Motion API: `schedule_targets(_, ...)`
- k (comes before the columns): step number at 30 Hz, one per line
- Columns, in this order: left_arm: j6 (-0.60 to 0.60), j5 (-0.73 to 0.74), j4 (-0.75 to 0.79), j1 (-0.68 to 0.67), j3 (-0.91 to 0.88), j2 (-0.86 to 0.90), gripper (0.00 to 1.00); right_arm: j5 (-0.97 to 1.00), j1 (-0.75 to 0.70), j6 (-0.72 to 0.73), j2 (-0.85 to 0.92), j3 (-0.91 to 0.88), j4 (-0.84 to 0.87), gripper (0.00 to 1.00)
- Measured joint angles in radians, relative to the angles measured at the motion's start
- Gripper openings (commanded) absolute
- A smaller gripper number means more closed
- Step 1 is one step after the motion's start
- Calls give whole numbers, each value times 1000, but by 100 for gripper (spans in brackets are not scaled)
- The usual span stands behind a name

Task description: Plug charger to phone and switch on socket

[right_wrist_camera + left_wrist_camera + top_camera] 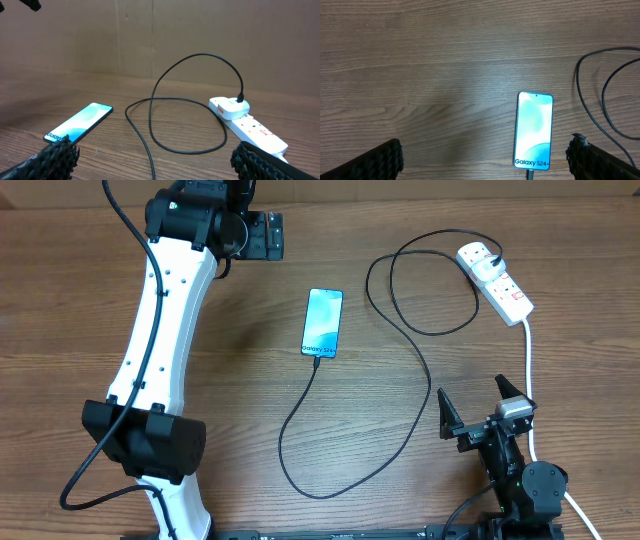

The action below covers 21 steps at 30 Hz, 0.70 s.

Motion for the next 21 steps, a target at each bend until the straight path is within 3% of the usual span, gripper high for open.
schedule_targets(14, 0, -1, 0, 0, 0, 0, 100, 0, 0, -1, 0, 0, 0, 100)
schedule_targets(21, 0, -86, 0, 0, 0, 0, 100, 0, 0, -3, 0, 0, 0, 100)
